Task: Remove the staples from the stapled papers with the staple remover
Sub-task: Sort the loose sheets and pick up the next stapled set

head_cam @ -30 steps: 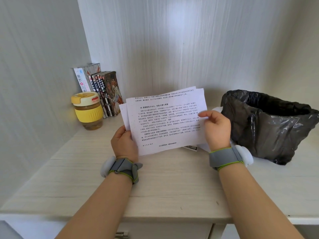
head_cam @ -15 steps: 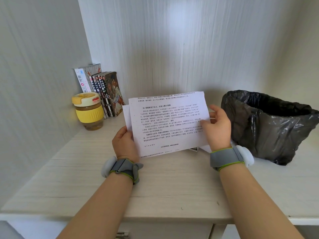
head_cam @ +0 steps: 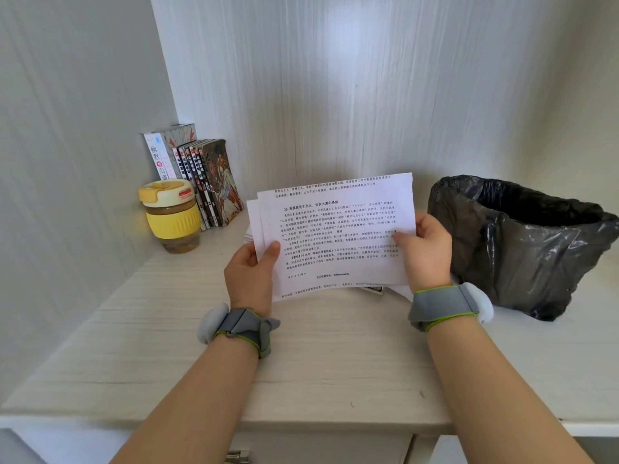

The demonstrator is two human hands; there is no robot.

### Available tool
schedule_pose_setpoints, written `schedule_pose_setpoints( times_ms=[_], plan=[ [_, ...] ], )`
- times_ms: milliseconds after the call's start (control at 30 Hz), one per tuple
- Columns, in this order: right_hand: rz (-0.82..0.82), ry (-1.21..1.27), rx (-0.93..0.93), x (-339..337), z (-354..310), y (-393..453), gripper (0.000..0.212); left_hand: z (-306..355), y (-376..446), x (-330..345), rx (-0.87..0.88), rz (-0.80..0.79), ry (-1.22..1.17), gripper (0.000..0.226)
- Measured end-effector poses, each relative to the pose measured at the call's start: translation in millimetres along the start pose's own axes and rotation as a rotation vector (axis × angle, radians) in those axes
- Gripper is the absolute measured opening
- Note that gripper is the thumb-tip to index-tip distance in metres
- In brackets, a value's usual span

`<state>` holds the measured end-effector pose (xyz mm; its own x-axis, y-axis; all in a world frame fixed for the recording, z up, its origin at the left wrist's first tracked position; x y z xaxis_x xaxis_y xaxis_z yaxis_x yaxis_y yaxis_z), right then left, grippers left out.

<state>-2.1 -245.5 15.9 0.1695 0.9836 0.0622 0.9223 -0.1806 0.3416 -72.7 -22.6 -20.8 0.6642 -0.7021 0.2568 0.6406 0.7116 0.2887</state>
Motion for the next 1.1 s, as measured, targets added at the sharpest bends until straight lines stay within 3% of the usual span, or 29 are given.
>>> schedule_pose_setpoints(
  times_ms=[233, 567, 800, 1100],
  plan=[
    [0.018, 0.039, 0.019, 5.3, 3.8, -1.4, 0.012, -3.6, 4.1, -4.7, 0.045, 0.077, 0.100, 0.009],
    [0.023, -0.060, 0.018, 6.6, 5.6, -1.5, 0.013, -2.4, 5.9, -5.5, 0.045, 0.111, 0.113, 0.022],
    [0.006, -0.122, 0.080, 7.6, 5.6, -2.8, 0.012, -5.7, 6.8, -5.3, 0.014, 0.094, 0.133, 0.010],
    [0.018, -0.066, 0.099, 5.0, 1.2, -4.1, 0.005, 1.1, 4.6, -8.6, 0.098, 0.215, 0.224, 0.023]
  ],
)
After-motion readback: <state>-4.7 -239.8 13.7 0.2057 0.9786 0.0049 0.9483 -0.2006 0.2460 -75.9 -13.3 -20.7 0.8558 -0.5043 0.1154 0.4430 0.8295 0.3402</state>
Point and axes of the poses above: each hand's wrist, its own y-axis towards the middle knuckle, its own x-axis out of the palm, z = x × y, the point moved 3 cm from there along y, towards the middle knuckle, and after that the axes turned 3 degrees about x, right-handed, at the moved point
